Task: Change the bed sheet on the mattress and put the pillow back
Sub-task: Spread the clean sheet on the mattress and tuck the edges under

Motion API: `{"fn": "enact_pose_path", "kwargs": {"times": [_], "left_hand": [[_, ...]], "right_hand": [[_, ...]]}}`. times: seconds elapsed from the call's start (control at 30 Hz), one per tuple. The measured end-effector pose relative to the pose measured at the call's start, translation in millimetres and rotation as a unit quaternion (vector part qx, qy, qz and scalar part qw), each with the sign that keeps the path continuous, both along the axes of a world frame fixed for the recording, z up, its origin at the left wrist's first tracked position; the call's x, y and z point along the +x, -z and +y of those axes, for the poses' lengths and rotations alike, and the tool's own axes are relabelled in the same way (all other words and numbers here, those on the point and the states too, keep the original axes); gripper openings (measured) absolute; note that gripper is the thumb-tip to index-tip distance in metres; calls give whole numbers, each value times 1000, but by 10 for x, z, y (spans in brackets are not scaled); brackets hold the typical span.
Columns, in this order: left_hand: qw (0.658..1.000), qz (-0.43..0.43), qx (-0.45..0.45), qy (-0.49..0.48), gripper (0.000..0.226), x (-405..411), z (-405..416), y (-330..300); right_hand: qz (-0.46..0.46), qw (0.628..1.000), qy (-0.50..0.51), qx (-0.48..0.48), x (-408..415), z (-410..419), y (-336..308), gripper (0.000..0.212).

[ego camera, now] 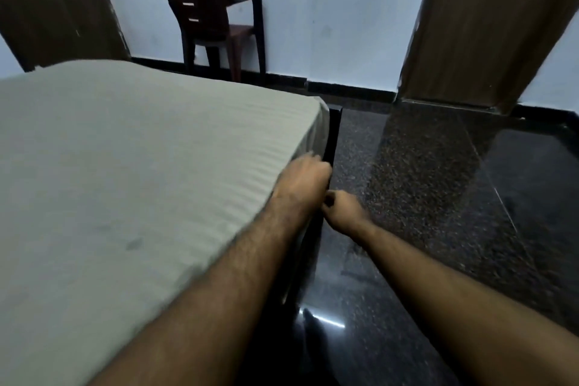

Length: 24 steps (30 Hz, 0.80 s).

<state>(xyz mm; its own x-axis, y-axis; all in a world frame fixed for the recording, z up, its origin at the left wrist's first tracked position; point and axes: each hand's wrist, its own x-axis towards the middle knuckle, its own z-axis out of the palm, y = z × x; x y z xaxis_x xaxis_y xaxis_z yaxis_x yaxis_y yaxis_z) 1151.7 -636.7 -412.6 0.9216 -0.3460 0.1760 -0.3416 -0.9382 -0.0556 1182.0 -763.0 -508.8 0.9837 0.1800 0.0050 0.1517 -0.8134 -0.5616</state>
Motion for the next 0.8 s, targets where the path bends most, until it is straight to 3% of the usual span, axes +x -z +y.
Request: {"fn": "enact_pose_path", "kwargs": {"times": [0.1,0.2,0.27,0.33,0.6,0.8], "left_hand": [[994,-58,91,17,32,399,134,-256],[996,27,82,11,50,681,297,-247],[997,37,67,6,68,799,337,-211],[998,30,54,-3,69,950,271,-213],[988,3,148,-46,19,1088,30,-160],[963,-35,264,-40,22,1292,-159,-155]], "right_hand": [[20,988,72,137,251,45,298,26],[65,941,150,295,519,273,537,35],[61,924,164,340,666,430,711,33],[26,919,182,348,770,470,856,24],[-107,945,168,258,845,515,1067,2],[-100,952,205,202,948,451,1066,1]]}}
